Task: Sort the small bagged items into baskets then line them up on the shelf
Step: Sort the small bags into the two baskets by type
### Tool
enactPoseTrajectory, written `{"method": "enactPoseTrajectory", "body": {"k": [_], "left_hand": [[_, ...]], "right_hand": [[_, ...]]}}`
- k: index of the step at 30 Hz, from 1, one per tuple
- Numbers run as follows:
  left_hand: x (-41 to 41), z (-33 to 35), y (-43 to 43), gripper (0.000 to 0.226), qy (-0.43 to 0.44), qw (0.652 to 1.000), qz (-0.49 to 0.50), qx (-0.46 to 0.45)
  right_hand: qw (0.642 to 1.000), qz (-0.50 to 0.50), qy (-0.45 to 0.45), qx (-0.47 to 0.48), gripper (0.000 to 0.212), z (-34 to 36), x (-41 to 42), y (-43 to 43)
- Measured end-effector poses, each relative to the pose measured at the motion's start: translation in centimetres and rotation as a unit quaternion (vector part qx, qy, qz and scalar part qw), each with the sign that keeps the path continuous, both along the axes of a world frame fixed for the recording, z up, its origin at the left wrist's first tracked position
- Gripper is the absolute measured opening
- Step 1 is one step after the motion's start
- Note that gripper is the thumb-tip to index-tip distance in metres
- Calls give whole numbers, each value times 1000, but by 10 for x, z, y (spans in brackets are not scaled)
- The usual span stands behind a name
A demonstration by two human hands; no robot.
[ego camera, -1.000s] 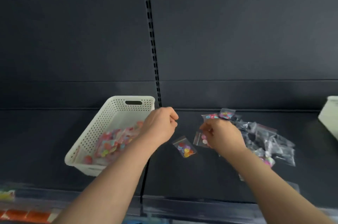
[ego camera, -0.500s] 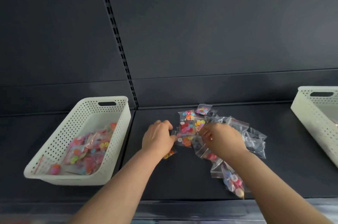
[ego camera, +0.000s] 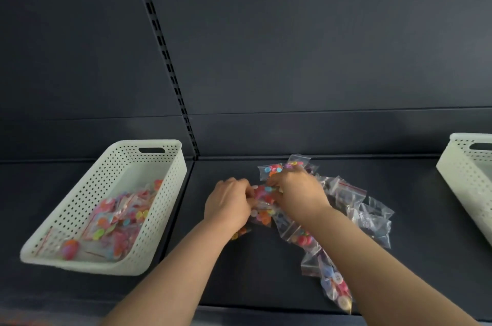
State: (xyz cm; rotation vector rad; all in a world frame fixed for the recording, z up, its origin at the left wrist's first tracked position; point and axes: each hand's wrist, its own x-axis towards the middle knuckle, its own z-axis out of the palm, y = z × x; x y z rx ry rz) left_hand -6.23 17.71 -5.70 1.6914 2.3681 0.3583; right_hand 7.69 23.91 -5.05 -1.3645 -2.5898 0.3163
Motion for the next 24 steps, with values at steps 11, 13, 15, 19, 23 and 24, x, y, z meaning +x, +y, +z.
{"method": "enactPoseTrajectory", "body": {"k": [11,13,15,19,23,24], "left_hand": [[4,6,-9,39,-4,1000,8,-10],[9,4,-7,28,1,1000,9,-18],[12,3,-7,19,26,999,0,-20],[2,20,-19,10,19,997,36,61],[-42,55,-50,11,1,985,110,136],[-58,61,-62,12,3,981,132,145]], "right_hand": [[993,-40,100,48,22,9,8,3],[992,-45,114,36,19,9,16,4],[991,-47,126,27,17,8,22,3],[980,-34,193,25,13,17,9,-6],[976,36,213,28,12,32,-36,-22],[975,53,216,27,12,35,-51,-28]]}}
